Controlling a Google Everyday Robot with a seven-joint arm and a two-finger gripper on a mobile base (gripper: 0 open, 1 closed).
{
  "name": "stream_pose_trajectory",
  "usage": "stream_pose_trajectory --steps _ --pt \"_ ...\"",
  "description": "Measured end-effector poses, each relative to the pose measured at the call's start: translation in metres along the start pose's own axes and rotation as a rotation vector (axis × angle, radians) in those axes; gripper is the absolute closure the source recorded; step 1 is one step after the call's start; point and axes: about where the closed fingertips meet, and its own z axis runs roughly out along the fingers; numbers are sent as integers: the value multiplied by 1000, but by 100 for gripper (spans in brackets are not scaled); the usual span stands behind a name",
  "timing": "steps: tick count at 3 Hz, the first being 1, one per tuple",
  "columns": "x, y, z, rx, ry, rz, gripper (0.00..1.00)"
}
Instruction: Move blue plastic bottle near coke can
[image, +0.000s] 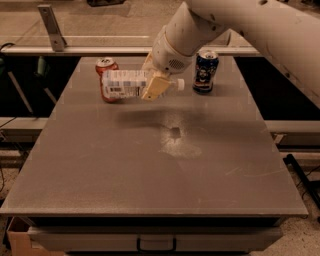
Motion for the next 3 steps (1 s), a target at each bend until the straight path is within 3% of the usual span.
stream_pose_trajectory --steps 1,3 --pt "-3 -15 28 19 -6 15 83" --pt "-5 -21 59 37 -15 48 36"
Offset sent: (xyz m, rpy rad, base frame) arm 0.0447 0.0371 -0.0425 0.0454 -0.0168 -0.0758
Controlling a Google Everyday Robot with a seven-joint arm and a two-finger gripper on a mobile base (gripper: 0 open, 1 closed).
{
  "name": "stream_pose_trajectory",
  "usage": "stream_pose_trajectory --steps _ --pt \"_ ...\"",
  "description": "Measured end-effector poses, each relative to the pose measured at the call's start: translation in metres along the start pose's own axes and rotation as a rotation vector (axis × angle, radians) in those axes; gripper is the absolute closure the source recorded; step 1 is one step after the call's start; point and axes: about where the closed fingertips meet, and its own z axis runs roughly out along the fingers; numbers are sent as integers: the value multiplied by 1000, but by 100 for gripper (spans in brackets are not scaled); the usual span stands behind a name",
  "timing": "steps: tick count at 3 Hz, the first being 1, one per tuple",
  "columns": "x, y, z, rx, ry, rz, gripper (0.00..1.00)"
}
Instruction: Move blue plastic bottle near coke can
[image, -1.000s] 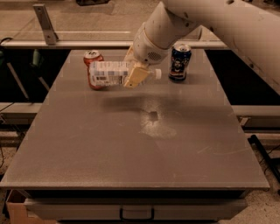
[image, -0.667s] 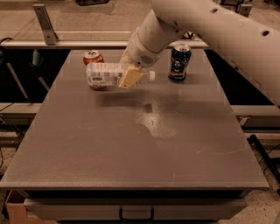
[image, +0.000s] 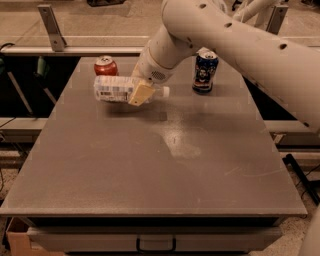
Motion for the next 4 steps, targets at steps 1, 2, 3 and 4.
stream_pose_trajectory --steps 1,2,3,4 --pt "-1 2 7 -3 -3 3 13" --pt "-8 7 7 2 -18 -4 0" --pt "-15 15 -6 21 -48 -9 0" --pt "-29 39 -45 62 -134 -29 0"
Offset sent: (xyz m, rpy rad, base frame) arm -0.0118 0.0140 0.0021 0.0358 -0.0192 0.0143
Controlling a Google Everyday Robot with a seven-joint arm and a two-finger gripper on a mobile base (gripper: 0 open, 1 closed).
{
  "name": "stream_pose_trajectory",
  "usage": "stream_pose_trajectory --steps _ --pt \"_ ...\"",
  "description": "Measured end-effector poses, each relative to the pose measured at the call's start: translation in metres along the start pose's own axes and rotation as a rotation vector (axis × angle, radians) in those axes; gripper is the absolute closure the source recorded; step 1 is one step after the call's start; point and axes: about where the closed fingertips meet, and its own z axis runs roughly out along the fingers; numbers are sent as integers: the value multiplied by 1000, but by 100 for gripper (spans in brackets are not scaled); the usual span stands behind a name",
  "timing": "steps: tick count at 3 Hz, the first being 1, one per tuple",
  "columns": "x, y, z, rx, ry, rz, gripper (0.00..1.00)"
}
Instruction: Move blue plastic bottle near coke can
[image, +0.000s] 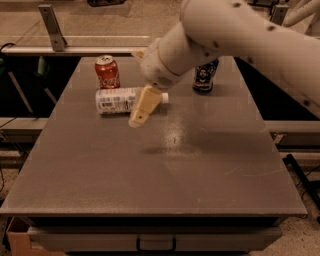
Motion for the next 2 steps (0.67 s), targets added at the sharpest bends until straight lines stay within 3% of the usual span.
stream_pose_trajectory --steps 1,2 --pt "-18 41 -43 22 -104 -36 0" --pt "-22 85 -89 68 -135 -69 0"
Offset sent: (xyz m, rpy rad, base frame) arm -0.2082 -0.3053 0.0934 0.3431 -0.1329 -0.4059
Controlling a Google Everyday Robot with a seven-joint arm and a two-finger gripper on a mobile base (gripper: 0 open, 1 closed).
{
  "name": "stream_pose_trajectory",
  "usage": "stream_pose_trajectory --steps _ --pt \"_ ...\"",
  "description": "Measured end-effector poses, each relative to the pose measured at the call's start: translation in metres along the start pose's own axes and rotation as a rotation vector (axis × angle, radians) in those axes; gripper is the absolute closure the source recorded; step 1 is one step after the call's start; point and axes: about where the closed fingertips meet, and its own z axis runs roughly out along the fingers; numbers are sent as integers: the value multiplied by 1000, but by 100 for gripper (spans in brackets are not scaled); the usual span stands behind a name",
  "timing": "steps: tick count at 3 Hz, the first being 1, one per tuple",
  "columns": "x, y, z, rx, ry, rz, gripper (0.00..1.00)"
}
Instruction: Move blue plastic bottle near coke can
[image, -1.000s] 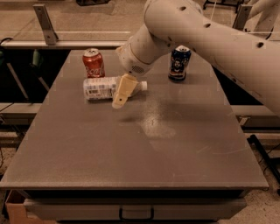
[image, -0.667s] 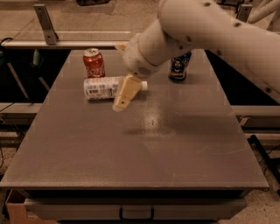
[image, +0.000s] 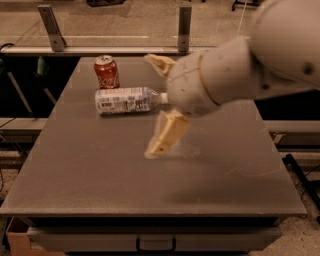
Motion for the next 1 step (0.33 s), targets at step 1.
stream_pose_trajectory --steps 1 --pt "22 28 -76 124 61 38 0"
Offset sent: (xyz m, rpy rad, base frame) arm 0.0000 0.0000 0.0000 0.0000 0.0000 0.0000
